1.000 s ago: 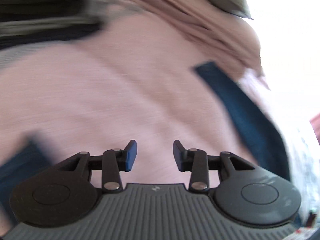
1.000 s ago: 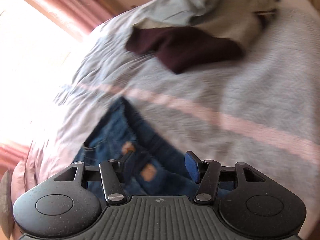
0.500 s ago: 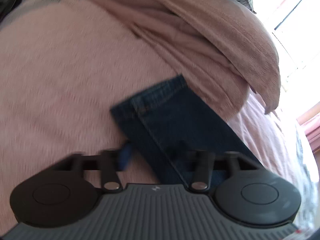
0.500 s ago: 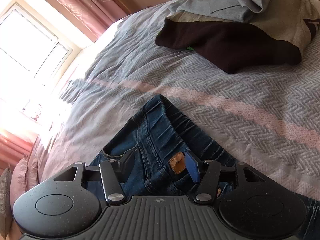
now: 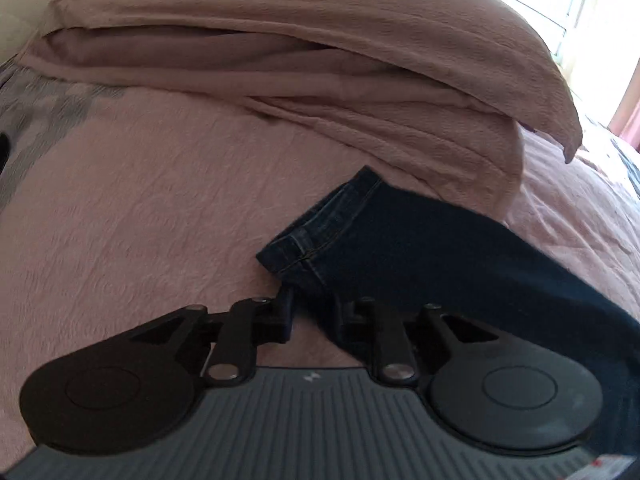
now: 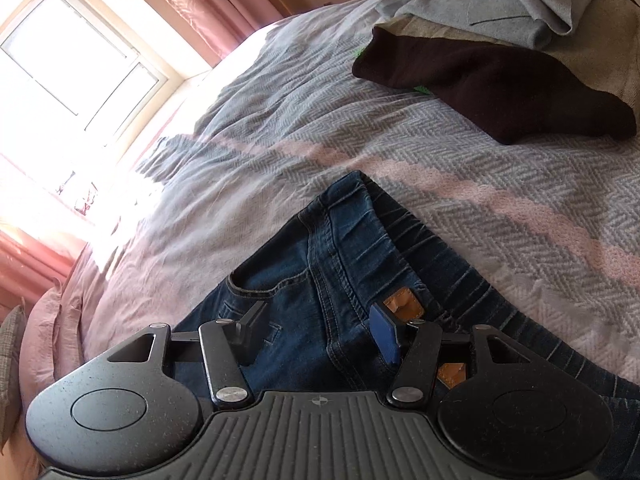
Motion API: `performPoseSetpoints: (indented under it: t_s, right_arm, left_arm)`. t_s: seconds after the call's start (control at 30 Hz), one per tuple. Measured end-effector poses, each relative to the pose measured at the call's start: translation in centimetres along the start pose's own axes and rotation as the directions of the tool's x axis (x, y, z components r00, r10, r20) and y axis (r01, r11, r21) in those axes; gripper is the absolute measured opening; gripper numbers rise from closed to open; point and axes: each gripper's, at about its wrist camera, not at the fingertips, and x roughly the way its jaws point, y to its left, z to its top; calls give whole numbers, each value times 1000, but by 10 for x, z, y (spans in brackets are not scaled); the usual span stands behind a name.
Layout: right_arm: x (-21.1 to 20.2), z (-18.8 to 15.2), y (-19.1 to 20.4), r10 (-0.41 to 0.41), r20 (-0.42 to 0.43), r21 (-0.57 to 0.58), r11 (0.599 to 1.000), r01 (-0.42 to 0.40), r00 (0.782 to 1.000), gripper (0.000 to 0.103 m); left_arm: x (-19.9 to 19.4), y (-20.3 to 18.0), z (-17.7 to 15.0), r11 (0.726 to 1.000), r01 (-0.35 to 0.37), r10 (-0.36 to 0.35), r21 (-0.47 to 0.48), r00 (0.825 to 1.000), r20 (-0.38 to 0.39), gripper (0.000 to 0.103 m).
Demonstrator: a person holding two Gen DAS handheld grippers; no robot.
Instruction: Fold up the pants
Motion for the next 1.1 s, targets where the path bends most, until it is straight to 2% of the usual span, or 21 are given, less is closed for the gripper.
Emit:
performPoseSetpoints:
  t_s: [0.17, 0.33, 0.47, 0.57, 0.67, 0.7, 0.8, 0.83, 0.87, 0.9, 0.97, 1.03, 1.07, 1.1]
  right_arm:
    - [1, 14, -20, 24, -28, -99, 995, -26, 999, 53]
    - [24, 38, -39, 97, -84, -203, 973, -113, 992, 53]
    - [52, 61, -55, 166, -159, -243, 949, -201, 973, 46]
    - [79, 82, -69, 237, -241, -219, 932, -290, 941, 37]
    - [105, 100, -79, 302, -323, -191, 908, -374, 897, 34]
    - [114, 106, -81, 330, -345, -179, 896, -406, 879, 31]
    - [143, 121, -89, 415, -421, -80, 869, -488, 807, 28]
    - [150, 124, -90, 432, -431, -60, 863, -502, 792, 25]
    - [155, 128, -90, 441, -435, -47, 859, -510, 785, 9]
    - [156, 132, -88, 450, -436, -47, 854, -519, 780, 0]
    - [144, 141, -80, 470, -396, -79, 839, -539, 789, 0]
    - [126, 151, -76, 490, -339, -115, 825, -553, 803, 0]
    - [124, 153, -76, 469, -317, -170, 827, -536, 824, 0]
    - [131, 149, -80, 413, -320, -208, 847, -489, 853, 0]
  left_arm:
    - [-33, 28, -4, 982, -54, 56, -181, 998, 7, 24]
    - [-91, 40, -7, 944, 8, -9, -329, 1000, -3, 25]
    - [-141, 17, -31, 937, 46, -65, -346, 997, -45, 26]
    - [-180, -24, -65, 959, 53, -82, -277, 992, -92, 26]
    - [-211, -72, -110, 978, 48, -79, -205, 986, -146, 29]
    - [-219, -86, -125, 980, 44, -77, -195, 983, -165, 29]
    - [-240, -120, -168, 979, 38, -80, -203, 976, -202, 29]
    - [-243, -127, -178, 976, 31, -78, -217, 974, -211, 29]
    - [-246, -132, -186, 973, 20, -73, -232, 973, -221, 29]
    - [-248, -136, -194, 969, 0, -59, -247, 971, -232, 29]
    - [-253, -144, -200, 968, -32, -30, -250, 971, -239, 29]
    - [-259, -152, -197, 977, -57, 9, -204, 973, -229, 29]
    - [-264, -156, -195, 982, -59, 20, -178, 977, -214, 29]
    - [-267, -161, -193, 986, -60, 27, -156, 979, -203, 29]
